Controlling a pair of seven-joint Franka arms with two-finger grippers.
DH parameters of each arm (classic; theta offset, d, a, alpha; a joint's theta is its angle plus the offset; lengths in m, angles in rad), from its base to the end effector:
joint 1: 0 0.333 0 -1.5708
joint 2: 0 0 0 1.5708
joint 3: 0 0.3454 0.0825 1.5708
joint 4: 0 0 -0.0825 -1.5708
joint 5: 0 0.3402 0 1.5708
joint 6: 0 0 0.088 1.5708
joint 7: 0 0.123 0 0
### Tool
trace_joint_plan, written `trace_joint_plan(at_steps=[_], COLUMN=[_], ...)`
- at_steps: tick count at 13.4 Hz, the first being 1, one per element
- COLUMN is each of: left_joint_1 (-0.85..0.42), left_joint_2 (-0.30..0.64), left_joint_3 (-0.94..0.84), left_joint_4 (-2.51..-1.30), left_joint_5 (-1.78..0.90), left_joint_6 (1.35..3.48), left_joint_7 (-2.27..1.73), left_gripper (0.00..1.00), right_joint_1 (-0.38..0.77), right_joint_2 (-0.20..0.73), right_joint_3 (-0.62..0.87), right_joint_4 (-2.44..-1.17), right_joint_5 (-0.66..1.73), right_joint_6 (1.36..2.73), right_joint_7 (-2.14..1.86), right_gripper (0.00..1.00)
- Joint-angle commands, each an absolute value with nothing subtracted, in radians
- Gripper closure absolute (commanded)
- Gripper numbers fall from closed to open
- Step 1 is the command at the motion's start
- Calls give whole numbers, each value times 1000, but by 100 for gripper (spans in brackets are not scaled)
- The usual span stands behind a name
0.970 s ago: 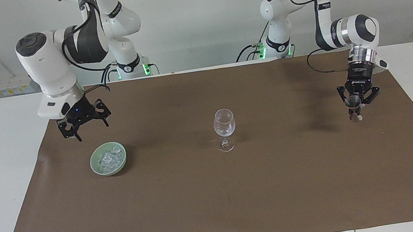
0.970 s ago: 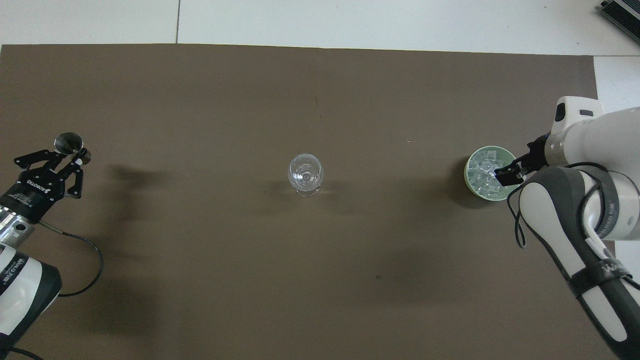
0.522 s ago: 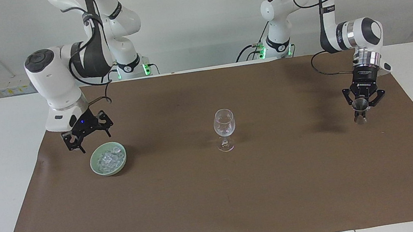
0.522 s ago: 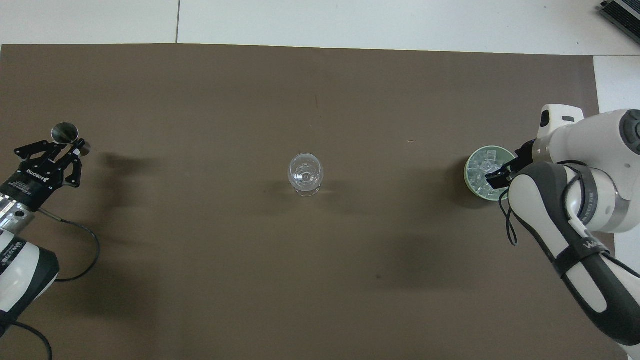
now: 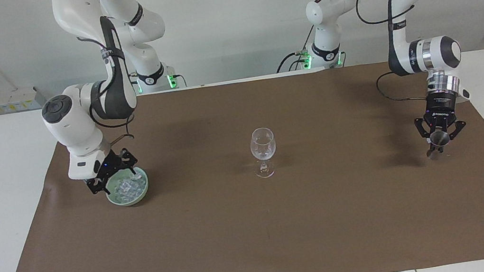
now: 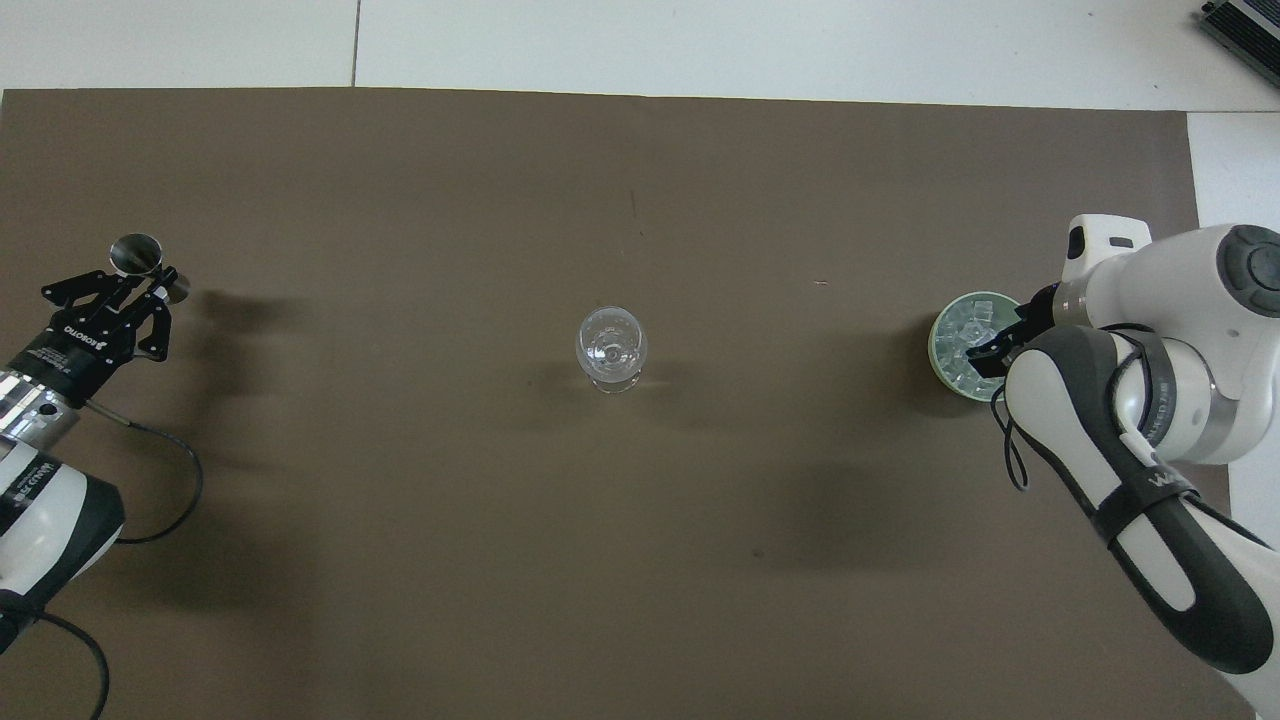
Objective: Pour wine and add ice with both arms
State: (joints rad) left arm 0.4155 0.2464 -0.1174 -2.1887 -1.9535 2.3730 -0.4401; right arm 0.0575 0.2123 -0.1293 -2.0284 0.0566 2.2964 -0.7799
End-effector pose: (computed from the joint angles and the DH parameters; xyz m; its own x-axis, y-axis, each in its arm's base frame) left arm 0.5325 0.1441 0.3357 -0.1966 0.3772 -0.9050 0.5229 0.8211 0.2287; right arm 0.5649 -0.0355 0.3897 0.7789 0.6249 0.0531 0.6244 -0.7806 0.0282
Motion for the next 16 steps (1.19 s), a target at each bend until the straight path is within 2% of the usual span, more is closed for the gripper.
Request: trace_joint_plan(at_steps=[1, 4, 6, 11, 14, 16], left_joint_1=[451, 453, 453, 449, 451, 453], left_joint_2=[288, 308, 316, 342, 373, 391], left_joint_3=[-124, -124, -124, -124, -126, -126], left_joint_4=[-2148, -2129, -2123, -2095, -2079, -2075], left_joint_5=[-1939, -1939, -1942, -1950, -1948, -1948], left_joint_6=[2347, 2347, 2349, 2359, 2352, 2345], left_joint_7=[-475, -497, -514, -528, -532, -531], left_gripper=[100, 100, 100, 100, 100, 100], right_joint_1=[51, 51, 51, 51, 51, 51], right_joint_2=[224, 225, 225, 225, 225, 225], right_joint_3=[-127, -127, -127, -127, -127, -127], right_joint_4=[-2042, -2042, -2045, -2051, -2049, -2049], right_joint_5=[104, 107, 107, 107, 107, 107], right_joint_6=[2338, 2345, 2345, 2336, 2335, 2335], right_joint_7=[-821, -816, -819, -816, -818, -818], right_gripper=[18, 19, 28, 37, 48, 51])
